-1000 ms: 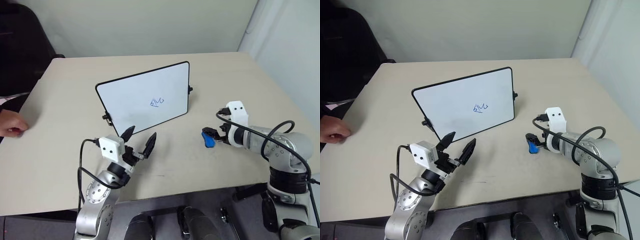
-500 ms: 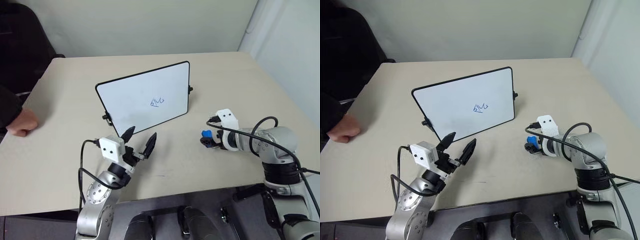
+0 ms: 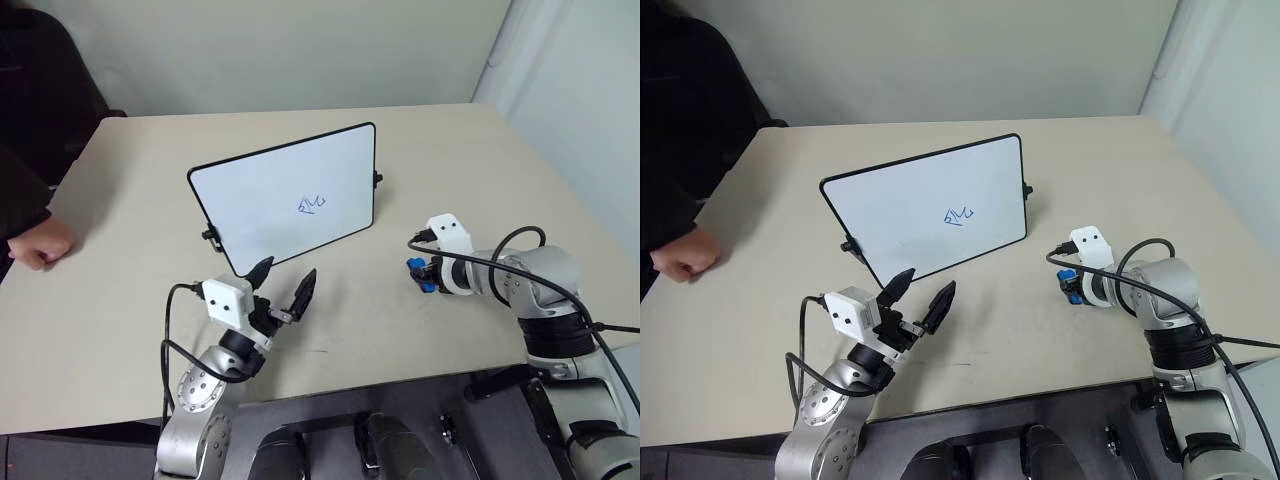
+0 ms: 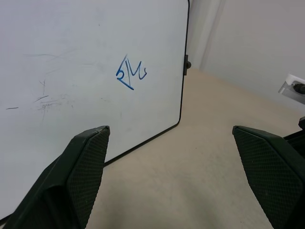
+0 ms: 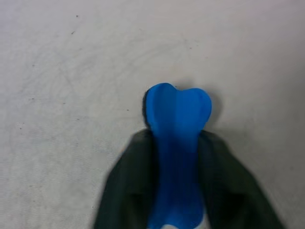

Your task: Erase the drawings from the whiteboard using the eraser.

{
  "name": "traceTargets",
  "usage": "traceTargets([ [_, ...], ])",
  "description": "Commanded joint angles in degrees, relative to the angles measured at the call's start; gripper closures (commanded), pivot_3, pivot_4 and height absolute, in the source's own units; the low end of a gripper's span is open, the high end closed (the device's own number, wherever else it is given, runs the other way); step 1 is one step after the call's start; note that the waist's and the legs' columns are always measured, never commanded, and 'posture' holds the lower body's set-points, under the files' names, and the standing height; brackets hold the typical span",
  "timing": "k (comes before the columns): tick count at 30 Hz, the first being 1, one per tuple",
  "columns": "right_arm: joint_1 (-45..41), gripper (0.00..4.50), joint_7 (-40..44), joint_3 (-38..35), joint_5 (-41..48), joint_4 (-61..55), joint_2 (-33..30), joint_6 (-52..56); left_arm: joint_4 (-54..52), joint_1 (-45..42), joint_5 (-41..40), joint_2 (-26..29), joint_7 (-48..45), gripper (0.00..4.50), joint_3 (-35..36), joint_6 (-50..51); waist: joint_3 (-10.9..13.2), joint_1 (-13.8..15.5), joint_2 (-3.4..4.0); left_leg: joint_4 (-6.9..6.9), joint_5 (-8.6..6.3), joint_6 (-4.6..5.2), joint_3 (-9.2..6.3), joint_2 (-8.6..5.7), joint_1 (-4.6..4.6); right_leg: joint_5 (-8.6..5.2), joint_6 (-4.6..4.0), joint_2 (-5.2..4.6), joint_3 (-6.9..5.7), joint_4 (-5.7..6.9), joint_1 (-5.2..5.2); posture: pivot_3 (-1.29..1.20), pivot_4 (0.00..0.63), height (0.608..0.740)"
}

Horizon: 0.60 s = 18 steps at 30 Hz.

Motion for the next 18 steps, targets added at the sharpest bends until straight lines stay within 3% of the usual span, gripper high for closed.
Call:
traceTargets([
  [1, -0.2, 3.33, 1.6, 1.2, -0.5, 0.1, -0.2, -0.1, -2.2, -0.1, 0.3, -0.3, 0.1, 0.0, -0.2, -1.3, 0.0, 0.0, 0.0, 0.0, 0.0, 0.0, 0.0, 0.0, 0.0, 0.0, 0.0, 0.0, 0.0, 0.0, 0.0, 0.0, 0.15, 0.735],
  [10, 0.1, 3.33, 3.7, 1.4, -0.6, -0.7, -0.3, 0.2, -1.7, -0.5, 0.4, -0.5, 0.0, 0.0, -0.2, -1.4, 0.0, 0.0, 0.0, 0.01, 0.0, 0.0, 0.0, 0.0, 0.0, 0.0, 0.0, 0.0, 0.0, 0.0, 0.0, 0.0, 0.15, 0.735],
  [14, 0.5, 4.06, 4.1, -0.8, -0.1, -1.8, 0.4, -0.3, -1.4, -0.8, 0.4, -0.5, -0.1, 0.0, -0.1, -1.4, 0.0, 0.0, 0.0, 0.0, 0.0, 0.0, 0.0, 0.01, 0.0, 0.0, 0.0, 0.0, 0.0, 0.0, 0.0, 0.0, 0.15, 0.735],
  [18, 0.3, 4.13, 5.6, -5.9, 2.2, -5.9, 2.7, -2.9, -1.3, -0.9, 0.3, -0.5, -0.1, 0.0, 0.0, -1.3, 0.0, 0.0, 0.01, 0.0, 0.0, 0.0, 0.0, 0.01, -0.01, 0.02, -0.03, 0.0, 0.01, 0.0, -0.01, 0.0, 0.15, 0.735],
])
